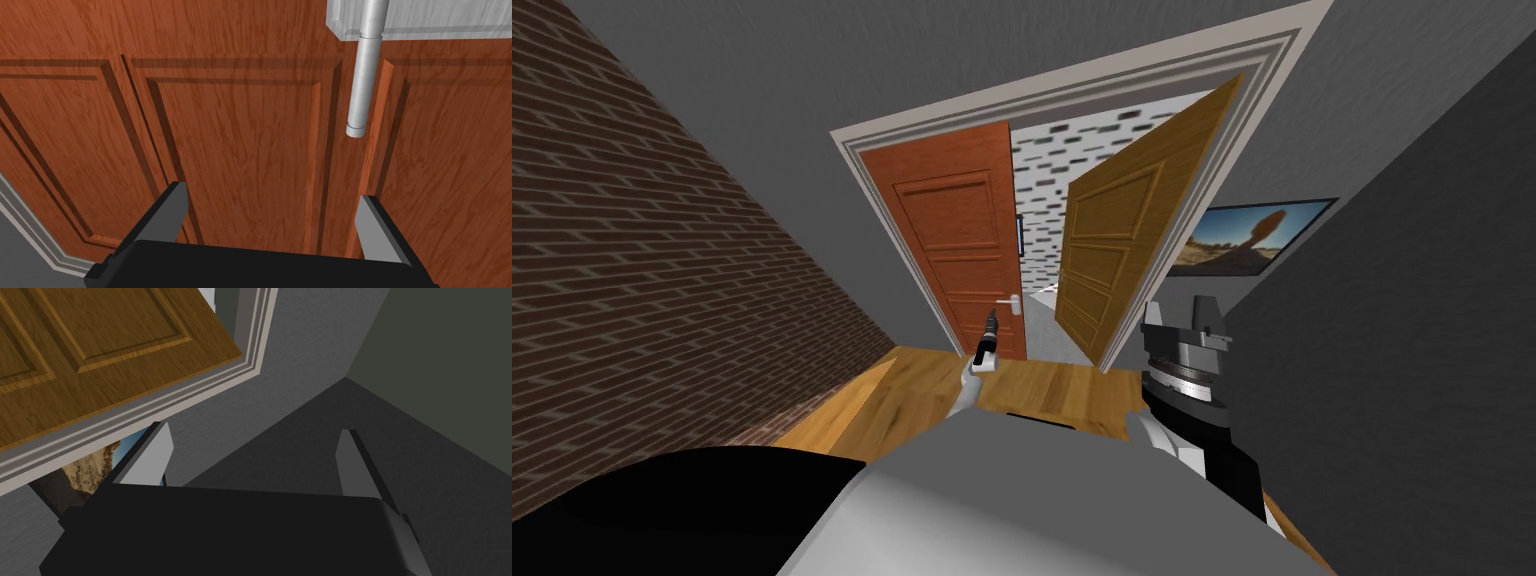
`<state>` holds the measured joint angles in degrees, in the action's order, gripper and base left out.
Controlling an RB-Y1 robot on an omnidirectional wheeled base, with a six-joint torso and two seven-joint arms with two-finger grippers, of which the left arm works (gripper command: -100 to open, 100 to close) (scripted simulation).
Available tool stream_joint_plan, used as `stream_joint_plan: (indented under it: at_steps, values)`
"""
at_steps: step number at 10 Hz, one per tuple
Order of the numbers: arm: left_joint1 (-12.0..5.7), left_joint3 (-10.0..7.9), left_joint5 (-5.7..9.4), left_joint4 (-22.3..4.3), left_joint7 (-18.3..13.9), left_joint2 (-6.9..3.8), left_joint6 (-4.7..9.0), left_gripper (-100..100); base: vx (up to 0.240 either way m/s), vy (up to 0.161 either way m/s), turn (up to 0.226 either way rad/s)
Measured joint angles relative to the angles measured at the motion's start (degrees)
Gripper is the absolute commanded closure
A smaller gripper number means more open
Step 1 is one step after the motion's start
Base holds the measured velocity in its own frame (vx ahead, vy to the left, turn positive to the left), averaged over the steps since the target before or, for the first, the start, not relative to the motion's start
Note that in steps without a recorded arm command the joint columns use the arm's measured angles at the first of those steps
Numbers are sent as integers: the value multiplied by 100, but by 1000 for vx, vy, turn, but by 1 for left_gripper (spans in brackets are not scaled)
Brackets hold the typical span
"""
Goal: Push the door open
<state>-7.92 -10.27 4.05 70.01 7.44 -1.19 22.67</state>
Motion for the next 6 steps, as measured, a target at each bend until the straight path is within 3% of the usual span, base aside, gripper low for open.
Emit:
stream_joint_plan:
  at_steps: [2,6]
  values:
    - [-168,-43,-9,-225,-5,41,-127,-100,27,86,-76]
    - [-477,-124,-30,-804,26,145,-125,-100,29,74,-103]
